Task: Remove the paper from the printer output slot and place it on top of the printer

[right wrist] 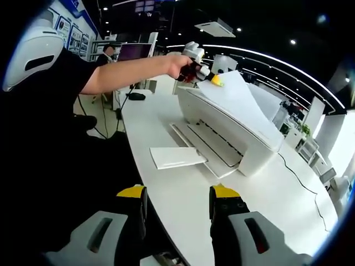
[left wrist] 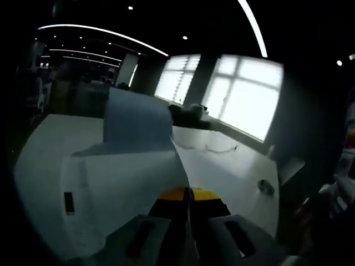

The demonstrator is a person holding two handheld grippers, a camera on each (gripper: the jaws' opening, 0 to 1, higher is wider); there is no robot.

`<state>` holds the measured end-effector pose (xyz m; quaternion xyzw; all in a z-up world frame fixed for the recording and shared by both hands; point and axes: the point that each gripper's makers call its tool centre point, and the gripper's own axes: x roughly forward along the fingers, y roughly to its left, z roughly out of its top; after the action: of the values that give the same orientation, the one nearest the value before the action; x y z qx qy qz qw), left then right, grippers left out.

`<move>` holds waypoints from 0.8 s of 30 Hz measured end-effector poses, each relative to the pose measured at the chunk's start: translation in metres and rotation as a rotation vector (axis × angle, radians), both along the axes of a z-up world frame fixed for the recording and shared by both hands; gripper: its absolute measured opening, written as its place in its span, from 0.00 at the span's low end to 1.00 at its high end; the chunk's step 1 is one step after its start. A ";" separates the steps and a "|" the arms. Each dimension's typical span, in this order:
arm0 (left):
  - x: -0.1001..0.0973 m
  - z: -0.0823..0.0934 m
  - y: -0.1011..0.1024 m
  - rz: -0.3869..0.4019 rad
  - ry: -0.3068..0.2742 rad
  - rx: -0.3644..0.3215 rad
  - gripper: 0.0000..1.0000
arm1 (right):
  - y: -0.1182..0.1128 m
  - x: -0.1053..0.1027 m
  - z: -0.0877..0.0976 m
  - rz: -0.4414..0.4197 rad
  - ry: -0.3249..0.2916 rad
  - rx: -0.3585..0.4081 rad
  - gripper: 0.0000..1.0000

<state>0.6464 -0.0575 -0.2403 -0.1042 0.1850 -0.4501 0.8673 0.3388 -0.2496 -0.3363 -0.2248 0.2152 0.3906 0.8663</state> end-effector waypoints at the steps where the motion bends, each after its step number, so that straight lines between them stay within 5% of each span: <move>1: 0.000 0.000 0.000 0.002 0.000 0.001 0.05 | 0.000 0.000 0.000 0.000 0.001 0.000 0.40; 24: 0.009 -0.013 0.005 0.033 -0.002 0.065 0.05 | 0.004 -0.002 -0.004 0.011 0.009 0.006 0.40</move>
<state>0.6554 -0.0523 -0.2533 -0.0788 0.1969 -0.4295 0.8778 0.3369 -0.2453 -0.3407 -0.2215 0.2168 0.3969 0.8639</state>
